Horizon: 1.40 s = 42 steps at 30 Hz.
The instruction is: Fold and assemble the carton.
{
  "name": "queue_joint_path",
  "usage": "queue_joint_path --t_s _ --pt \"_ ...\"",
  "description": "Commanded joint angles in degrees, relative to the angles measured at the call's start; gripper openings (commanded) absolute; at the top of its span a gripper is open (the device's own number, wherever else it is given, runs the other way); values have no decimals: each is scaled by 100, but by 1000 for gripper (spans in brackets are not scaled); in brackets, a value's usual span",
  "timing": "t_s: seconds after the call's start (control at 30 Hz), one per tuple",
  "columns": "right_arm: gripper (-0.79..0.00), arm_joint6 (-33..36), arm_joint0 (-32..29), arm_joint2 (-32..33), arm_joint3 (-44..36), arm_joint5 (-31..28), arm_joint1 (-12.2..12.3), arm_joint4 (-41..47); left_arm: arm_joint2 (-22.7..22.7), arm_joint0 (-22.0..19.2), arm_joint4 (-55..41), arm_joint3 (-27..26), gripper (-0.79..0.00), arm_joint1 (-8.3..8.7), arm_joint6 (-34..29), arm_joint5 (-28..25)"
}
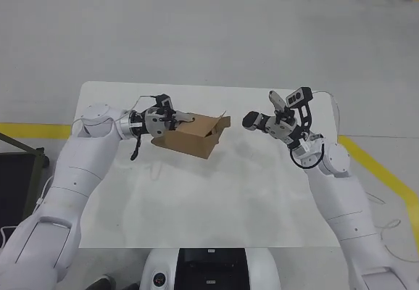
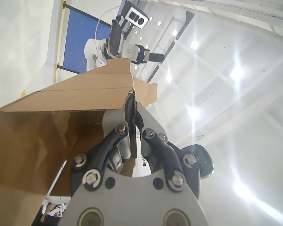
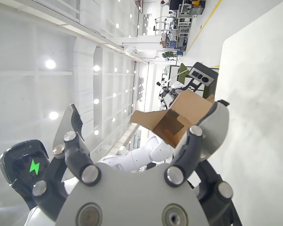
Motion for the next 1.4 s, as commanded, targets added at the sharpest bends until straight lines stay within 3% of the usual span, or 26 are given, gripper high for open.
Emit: queue_joint_path --t_s 0.0,0.6,1.37 --pt "0 9 74 -72 133 -8 -23 52 -5 37 0 -65 -785 11 -62 24" --pt "0 973 126 -382 104 263 -142 1006 62 23 143 -78 -785 13 367 -103" --pt "0 819 223 -678 147 372 -250 925 122 -12 106 -111 -785 -20 633 -210"
